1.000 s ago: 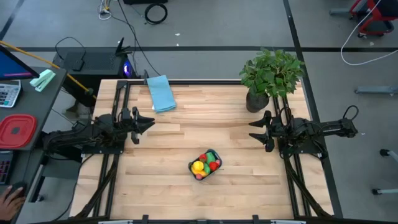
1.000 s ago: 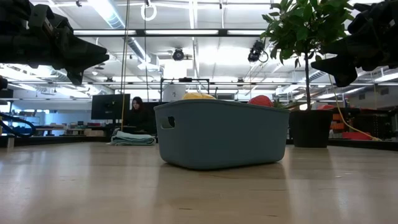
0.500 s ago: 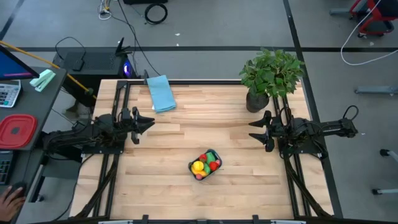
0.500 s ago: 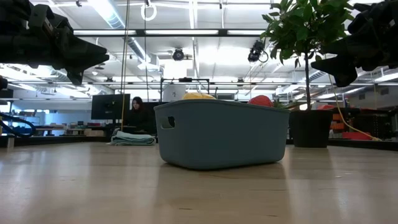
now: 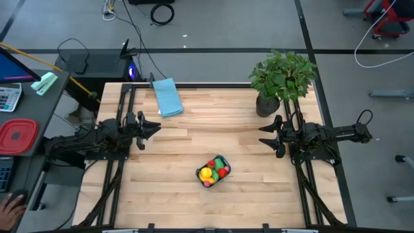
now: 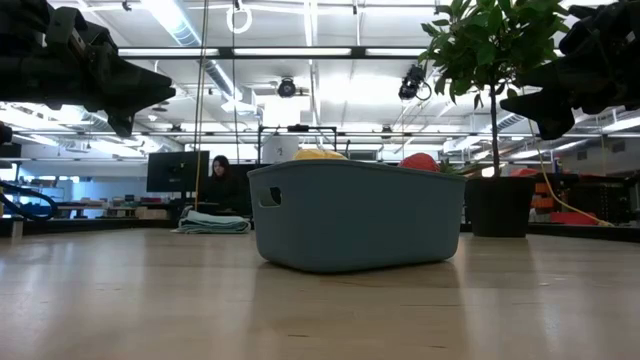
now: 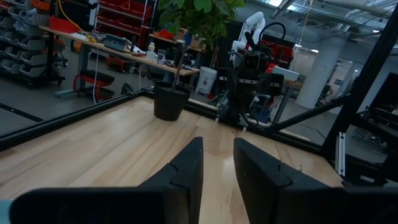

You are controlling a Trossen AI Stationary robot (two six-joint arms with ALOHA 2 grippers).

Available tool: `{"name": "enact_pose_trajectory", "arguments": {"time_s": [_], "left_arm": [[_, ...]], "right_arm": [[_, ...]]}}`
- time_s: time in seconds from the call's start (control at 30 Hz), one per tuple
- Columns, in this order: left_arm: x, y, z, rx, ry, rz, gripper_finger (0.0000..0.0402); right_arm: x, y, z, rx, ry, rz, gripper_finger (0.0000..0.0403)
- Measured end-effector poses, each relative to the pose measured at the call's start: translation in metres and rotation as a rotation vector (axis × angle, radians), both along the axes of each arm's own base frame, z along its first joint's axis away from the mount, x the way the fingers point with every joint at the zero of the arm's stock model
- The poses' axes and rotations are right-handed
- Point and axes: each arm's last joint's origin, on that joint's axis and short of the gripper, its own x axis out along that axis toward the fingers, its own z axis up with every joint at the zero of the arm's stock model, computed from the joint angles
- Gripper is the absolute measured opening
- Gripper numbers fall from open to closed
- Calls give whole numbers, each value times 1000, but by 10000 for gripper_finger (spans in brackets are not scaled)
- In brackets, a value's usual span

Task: Pick and placing Produce into tupperware
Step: Return to Home Position

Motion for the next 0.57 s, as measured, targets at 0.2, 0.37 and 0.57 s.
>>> {"name": "enact_pose_trajectory", "arguments": {"time_s": [0.2, 0.37, 0.57], "left_arm": [[0, 0, 0, 1, 0, 0, 100], [0, 0, 0, 0, 0, 0, 98], [0, 0, 0, 0, 0, 0, 94]], "right_arm": [[0, 0, 0, 0, 0, 0, 263], [0, 0, 0, 0, 0, 0, 263], [0, 0, 0, 0, 0, 0, 263]]}}
